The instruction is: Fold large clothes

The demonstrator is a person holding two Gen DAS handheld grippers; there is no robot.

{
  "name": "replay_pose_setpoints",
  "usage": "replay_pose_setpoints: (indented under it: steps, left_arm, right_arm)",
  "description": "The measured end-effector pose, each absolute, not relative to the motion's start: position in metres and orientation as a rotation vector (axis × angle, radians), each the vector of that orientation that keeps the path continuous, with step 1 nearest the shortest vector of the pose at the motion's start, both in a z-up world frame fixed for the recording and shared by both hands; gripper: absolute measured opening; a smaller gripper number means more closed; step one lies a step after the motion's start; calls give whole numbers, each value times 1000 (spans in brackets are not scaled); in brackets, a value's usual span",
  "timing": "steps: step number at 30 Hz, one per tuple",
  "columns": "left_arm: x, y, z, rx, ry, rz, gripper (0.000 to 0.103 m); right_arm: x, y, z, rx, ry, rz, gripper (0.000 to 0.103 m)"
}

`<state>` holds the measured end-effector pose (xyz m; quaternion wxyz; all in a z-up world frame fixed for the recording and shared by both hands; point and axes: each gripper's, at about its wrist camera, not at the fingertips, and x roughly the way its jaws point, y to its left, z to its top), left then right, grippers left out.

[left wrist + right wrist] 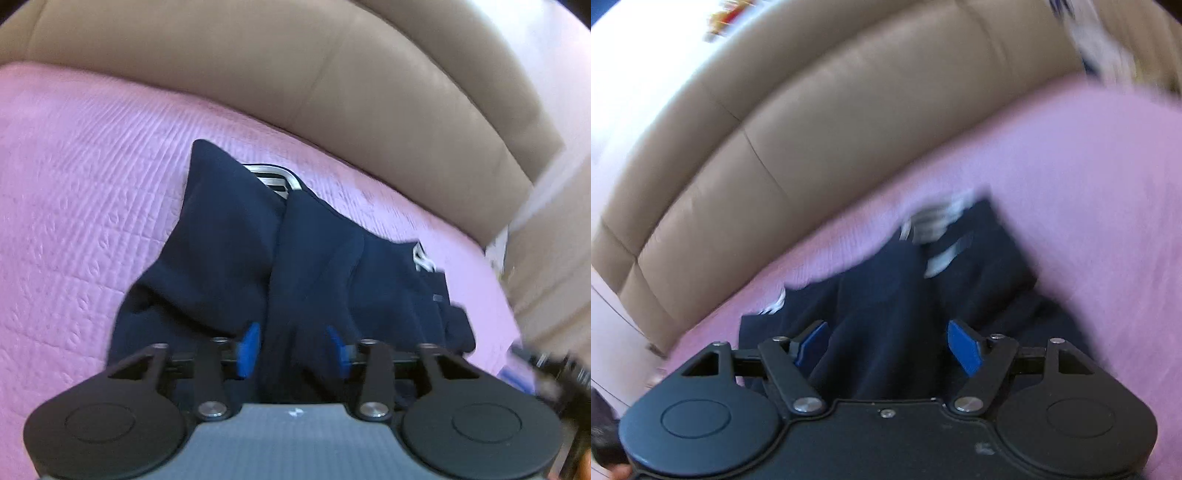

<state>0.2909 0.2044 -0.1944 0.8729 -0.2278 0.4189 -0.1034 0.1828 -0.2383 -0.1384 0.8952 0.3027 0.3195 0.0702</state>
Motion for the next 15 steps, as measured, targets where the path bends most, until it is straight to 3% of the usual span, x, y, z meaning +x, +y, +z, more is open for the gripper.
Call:
replay_pose_setpoints:
  steps: [7, 8, 9, 10, 11, 15]
  left_arm:
    - [318, 193, -243, -601, 986, -255, 55]
    - [321, 191, -251, -604, 991, -260, 36]
    - [325, 190, -260, -622, 995, -280, 15]
    - [327, 189, -266, -642, 994, -292, 15]
    - [327, 191, -267, -655, 974, -303, 13]
    - [313, 224, -246, -831, 727, -454, 12]
  right_arm:
    - [229, -205, -179, 703, 892, 134, 86]
    - [236, -201, -184, 690, 916, 123, 85]
    - [241, -195, -191, 664, 940, 120, 79]
    - [245, -187, -194, 631, 951, 116, 42]
    - [247, -181, -194, 595, 943, 122, 11]
    - [221, -188, -147, 579, 685, 198, 11]
